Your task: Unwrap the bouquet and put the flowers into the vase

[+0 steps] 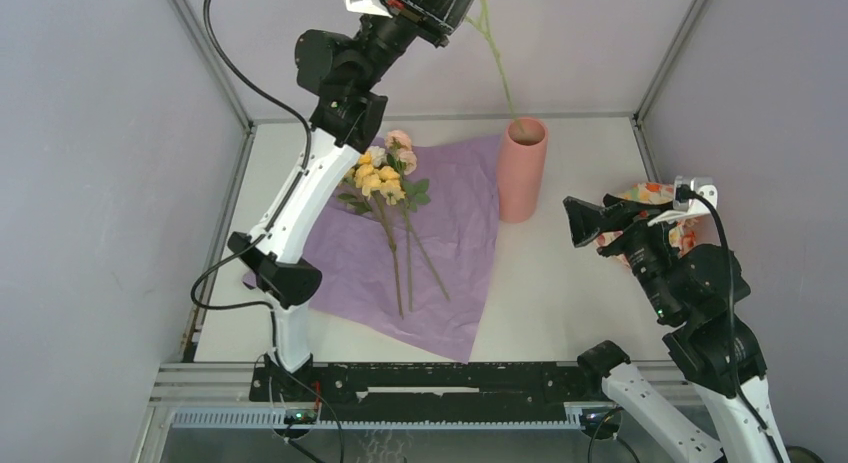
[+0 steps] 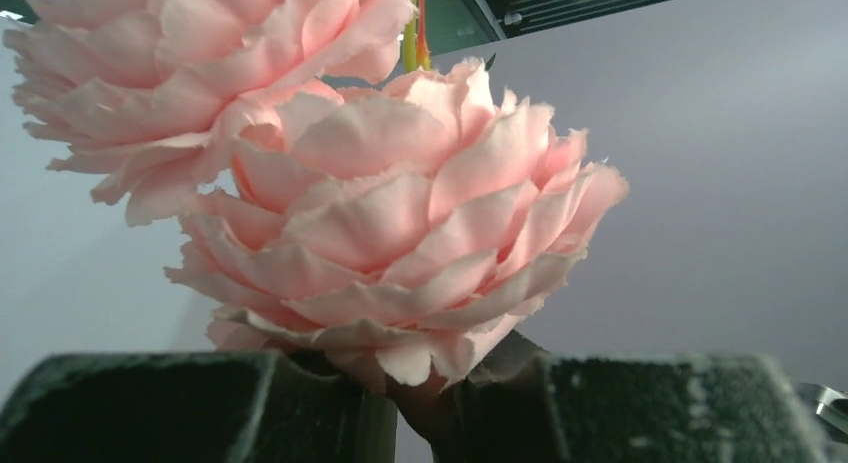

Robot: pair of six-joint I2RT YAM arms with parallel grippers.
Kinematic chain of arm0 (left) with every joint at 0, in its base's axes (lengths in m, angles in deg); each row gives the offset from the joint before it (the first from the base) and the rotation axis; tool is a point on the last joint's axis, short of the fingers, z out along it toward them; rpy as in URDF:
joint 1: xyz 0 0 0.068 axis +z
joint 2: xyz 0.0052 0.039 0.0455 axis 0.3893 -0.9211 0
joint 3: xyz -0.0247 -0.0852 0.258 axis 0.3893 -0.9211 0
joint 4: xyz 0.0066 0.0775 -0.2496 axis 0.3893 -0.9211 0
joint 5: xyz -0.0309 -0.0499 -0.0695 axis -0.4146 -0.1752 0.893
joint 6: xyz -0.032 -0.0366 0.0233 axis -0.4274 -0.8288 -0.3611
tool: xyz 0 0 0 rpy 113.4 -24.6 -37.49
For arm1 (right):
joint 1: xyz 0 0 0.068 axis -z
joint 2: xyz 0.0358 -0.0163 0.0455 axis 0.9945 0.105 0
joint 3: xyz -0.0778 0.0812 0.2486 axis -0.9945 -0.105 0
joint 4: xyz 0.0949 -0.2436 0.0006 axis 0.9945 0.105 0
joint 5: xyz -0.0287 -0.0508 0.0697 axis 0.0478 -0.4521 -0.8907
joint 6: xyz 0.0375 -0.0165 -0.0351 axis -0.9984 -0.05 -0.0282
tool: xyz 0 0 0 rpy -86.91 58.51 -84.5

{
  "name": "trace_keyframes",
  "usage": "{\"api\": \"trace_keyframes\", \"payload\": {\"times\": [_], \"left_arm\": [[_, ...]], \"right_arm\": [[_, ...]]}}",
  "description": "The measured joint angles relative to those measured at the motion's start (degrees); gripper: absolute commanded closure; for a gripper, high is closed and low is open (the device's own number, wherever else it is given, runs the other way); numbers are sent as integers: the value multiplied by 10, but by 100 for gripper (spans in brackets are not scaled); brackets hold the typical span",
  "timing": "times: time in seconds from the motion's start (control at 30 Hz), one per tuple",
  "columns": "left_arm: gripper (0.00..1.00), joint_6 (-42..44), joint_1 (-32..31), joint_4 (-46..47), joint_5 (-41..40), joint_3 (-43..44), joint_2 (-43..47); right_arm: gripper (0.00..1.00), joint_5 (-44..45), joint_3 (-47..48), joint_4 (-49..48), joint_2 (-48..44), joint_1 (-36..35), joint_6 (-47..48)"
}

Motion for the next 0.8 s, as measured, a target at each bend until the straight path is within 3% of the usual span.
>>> {"api": "trace_keyframes", "payload": {"times": [0.3,0.4,0.63,0.8], "left_arm": [[74,12,4,31,-12,11,-42],[69,-3,7,42,-15,8,-60],[34,-53,13,71,-18,-2,-109],[17,-77,14,64,-28,-13,-136]], "right_arm": [[10,4,0,-4,40,1,20],[10,4,0,-4,50,1,26],[10,4,0,-6,52,1,35],[10,4,0,-6,48,2,36]]}}
